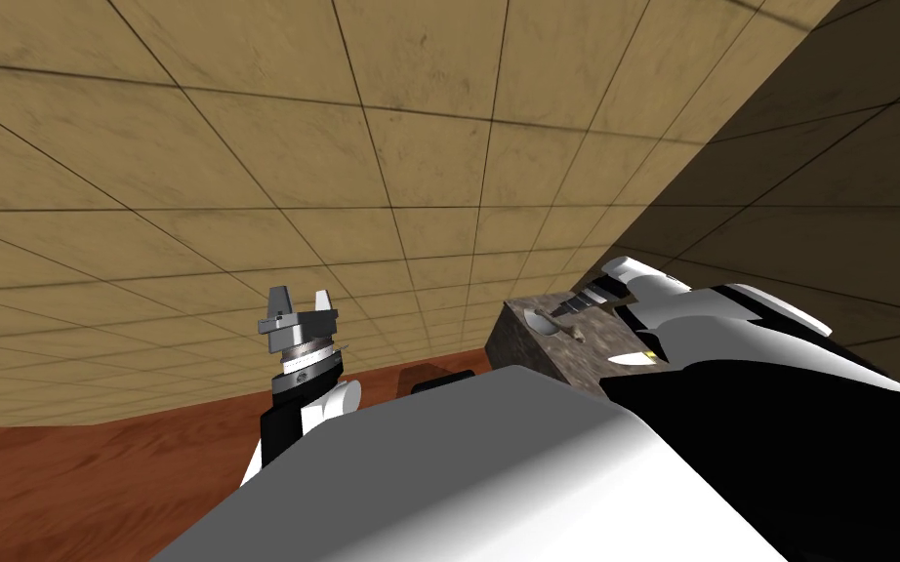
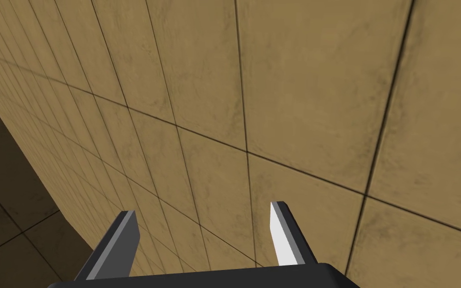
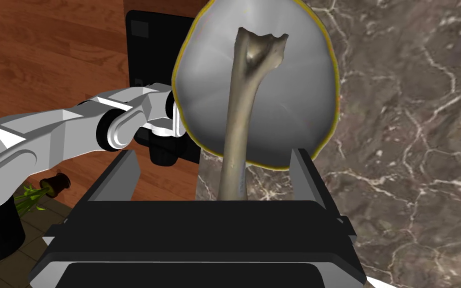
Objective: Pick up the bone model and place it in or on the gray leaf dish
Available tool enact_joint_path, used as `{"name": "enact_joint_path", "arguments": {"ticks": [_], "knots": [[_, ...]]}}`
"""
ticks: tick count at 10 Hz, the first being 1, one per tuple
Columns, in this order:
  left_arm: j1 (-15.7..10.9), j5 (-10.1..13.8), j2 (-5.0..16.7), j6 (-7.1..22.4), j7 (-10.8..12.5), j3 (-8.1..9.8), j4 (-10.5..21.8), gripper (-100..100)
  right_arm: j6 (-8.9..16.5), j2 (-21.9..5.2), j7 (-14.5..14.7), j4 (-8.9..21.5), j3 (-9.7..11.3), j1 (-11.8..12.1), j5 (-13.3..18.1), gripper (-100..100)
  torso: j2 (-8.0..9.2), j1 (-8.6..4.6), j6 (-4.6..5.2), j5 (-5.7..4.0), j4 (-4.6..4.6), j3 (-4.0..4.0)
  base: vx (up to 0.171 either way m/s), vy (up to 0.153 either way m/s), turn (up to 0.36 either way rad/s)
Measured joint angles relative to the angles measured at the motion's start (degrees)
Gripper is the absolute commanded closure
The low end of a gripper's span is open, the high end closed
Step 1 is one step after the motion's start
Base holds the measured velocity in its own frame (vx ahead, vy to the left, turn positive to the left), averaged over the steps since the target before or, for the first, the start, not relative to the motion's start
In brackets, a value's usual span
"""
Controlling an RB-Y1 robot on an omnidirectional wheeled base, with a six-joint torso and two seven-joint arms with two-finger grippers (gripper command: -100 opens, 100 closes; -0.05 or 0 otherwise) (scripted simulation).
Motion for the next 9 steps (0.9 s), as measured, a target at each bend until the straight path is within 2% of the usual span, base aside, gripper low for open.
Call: {"name": "enact_joint_path", "arguments": {"ticks": [1, 2, 3, 4, 5, 6, 7, 9], "knots": [[0.00, 0.00, 0.00, 0.00, 0.00, 0.00, 0.00, 0, 0.30, -0.28, -0.81, -1.53, -0.48, 1.06, -0.59, -100, 0.02, -0.01, 0.00, -0.01, 0.00, 0.01, 0.010, 0.011, 0.030], [0.00, 0.00, 0.00, 0.00, 0.00, 0.00, 0.00, 0, 1.08, -1.36, -2.42, -4.41, -1.28, 3.04, -2.05, -100, 0.02, 0.01, 0.00, 0.01, 0.01, 0.01, 0.010, 0.008, 0.011], [0.00, 0.00, 0.00, 0.00, 0.00, 0.00, 0.00, 0, 1.73, -1.84, -2.58, -3.58, -0.72, 1.85, -1.91, -100, 0.01, 0.01, -0.01, 0.01, 0.00, 0.00, 0.013, 0.009, 0.028], [0.00, 0.00, 0.00, 0.00, 0.00, 0.00, 0.00, 0, 2.92, -2.92, -0.55, 1.07, 1.50, -2.60, -0.58, -100, -0.01, 0.03, -0.01, 0.03, 0.00, -0.01, 0.014, 0.006, 0.019], [0.00, 0.00, 0.00, 0.00, 0.00, 0.00, 0.00, 0, 3.65, -3.69, -1.57, -1.44, 0.39, -0.22, -2.09, -100, 0.00, 0.01, 0.01, -0.01, 0.00, 0.00, 0.007, 0.004, -0.008], [0.00, 0.00, 0.00, 0.00, 0.00, 0.00, 0.00, 0, 3.78, -3.84, -2.58, -2.87, -0.03, 0.69, -2.60, -100, 0.01, -0.01, 0.00, -0.01, 0.00, 0.01, 0.000, 0.000, 0.000], [0.00, 0.00, 0.00, 0.00, 0.00, 0.00, 0.00, 0, 3.78, -3.84, -2.66, -2.93, -0.03, 0.71, -2.61, 0, 0.03, -0.02, 0.00, -0.01, 0.00, 0.01, 0.000, 0.000, 0.000], [0.00, 0.00, 0.00, 0.00, 0.00, 0.00, 0.00, 0, 3.78, -3.84, -2.66, -2.93, -0.03, 0.71, -2.61, 0, 0.04, -0.03, 0.00, -0.02, 0.01, 0.02, 0.000, 0.000, 0.000]]}}
